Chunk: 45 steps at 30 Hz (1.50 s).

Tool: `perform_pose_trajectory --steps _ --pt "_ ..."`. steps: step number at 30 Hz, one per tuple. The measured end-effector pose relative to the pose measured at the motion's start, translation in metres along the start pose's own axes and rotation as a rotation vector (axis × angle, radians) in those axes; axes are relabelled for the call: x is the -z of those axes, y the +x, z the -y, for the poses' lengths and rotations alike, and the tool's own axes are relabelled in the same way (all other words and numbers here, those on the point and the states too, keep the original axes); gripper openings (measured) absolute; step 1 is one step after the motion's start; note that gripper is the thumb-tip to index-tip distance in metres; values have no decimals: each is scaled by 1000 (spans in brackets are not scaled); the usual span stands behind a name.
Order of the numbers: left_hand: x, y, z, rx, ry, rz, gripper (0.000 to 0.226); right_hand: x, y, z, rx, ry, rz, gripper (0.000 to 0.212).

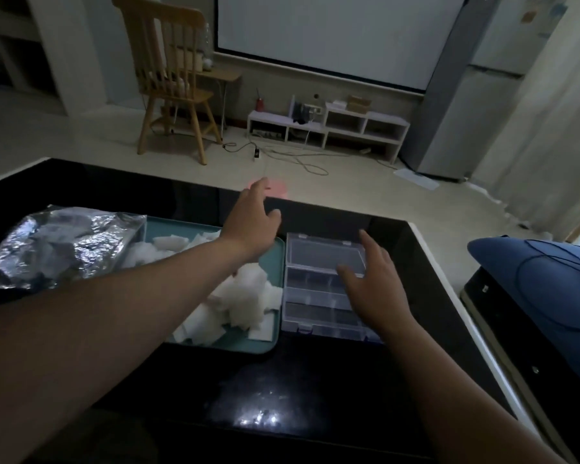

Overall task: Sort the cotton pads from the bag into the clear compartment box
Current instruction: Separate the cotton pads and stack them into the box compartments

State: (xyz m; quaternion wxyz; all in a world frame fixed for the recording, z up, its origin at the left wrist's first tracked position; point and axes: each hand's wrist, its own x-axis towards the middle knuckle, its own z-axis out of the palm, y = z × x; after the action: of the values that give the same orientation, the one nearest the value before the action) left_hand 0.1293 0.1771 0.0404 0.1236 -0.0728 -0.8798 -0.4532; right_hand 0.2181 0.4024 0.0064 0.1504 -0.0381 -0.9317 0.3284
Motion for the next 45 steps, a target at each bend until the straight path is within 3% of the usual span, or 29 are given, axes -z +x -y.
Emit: perform_pose_trajectory --steps 4,7,11,14,18,21,25,31,38,41,45 --pt "74 -33 36 -123 163 25 61 -42 -6 70 238 -103 135 76" --pt "96 -65 67 -167 521 226 67 -84 -17 99 382 -269 309 78" --pt "93 -87 99 -64 745 497 70 -122 -27 110 369 -486 513 82" --pt "90 -85 107 -30 753 599 63 -123 -22 113 280 -356 538 74" --pt "99 -71 109 -88 616 378 58 -109 -4 118 218 -208 272 51" --pt "104 -61 108 -82 513 225 47 -117 14 123 133 -198 244 52" --pt "96 -59 100 -21 458 208 44 -141 17 138 111 -335 353 71" --pt "80 -68 91 38 373 243 45 -153 17 135 146 -441 302 16" --pt "70 -80 68 24 215 179 46 -117 9 122 149 -168 99 30" --pt "64 -78 54 139 20 156 45 -106 5 126 120 -48 27 25" --pt "64 -84 32 537 -579 299 45 -91 -9 146 99 169 -9 10"
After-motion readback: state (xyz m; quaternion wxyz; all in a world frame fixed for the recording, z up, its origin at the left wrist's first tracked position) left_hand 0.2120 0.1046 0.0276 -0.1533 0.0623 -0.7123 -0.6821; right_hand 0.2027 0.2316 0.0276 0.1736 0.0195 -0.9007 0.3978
